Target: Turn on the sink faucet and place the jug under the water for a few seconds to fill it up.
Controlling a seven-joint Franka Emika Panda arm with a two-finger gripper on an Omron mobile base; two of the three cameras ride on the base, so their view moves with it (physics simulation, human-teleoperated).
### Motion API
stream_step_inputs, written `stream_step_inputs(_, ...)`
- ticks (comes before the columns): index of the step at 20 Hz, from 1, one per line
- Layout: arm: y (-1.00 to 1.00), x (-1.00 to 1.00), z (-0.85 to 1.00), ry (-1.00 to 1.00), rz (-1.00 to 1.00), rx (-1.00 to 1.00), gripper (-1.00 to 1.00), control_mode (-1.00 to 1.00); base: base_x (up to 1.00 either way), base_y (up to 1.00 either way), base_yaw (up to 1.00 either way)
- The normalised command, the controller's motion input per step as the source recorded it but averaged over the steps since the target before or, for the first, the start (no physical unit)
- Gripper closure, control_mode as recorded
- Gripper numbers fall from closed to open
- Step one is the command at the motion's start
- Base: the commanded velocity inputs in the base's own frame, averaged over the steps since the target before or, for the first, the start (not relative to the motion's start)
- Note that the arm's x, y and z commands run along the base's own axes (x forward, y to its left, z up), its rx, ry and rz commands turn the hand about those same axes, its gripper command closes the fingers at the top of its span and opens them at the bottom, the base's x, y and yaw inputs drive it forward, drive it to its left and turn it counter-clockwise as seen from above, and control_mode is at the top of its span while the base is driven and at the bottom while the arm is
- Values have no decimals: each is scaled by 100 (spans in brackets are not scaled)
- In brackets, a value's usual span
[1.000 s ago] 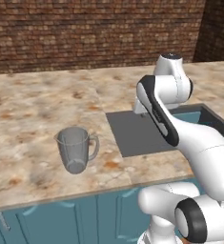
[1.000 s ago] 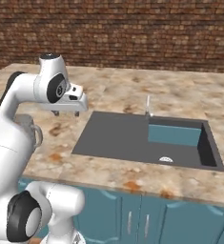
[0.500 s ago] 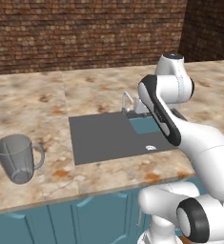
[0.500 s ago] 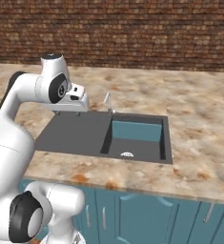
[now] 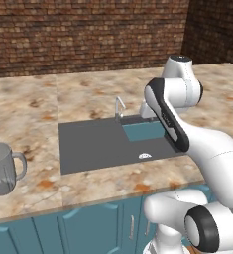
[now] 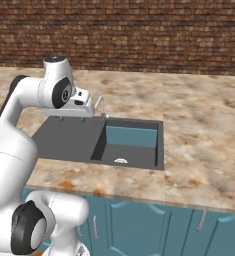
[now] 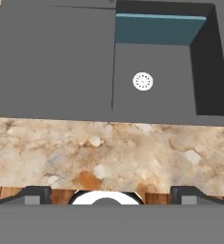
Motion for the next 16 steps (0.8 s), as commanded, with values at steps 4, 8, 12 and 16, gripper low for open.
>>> stream_step_inputs(4,0,0,0,0,0,0,-100,100,0,0,0)
stream_step_inputs(8,0,0,0,0,0,0,-100,100,0,0,0)
stream_step_inputs(12,0,0,0,0,0,0,-100,100,0,0,0)
stream_step_inputs(16,-6,2,-11,-3,3,0,-100,-100,0,0,0)
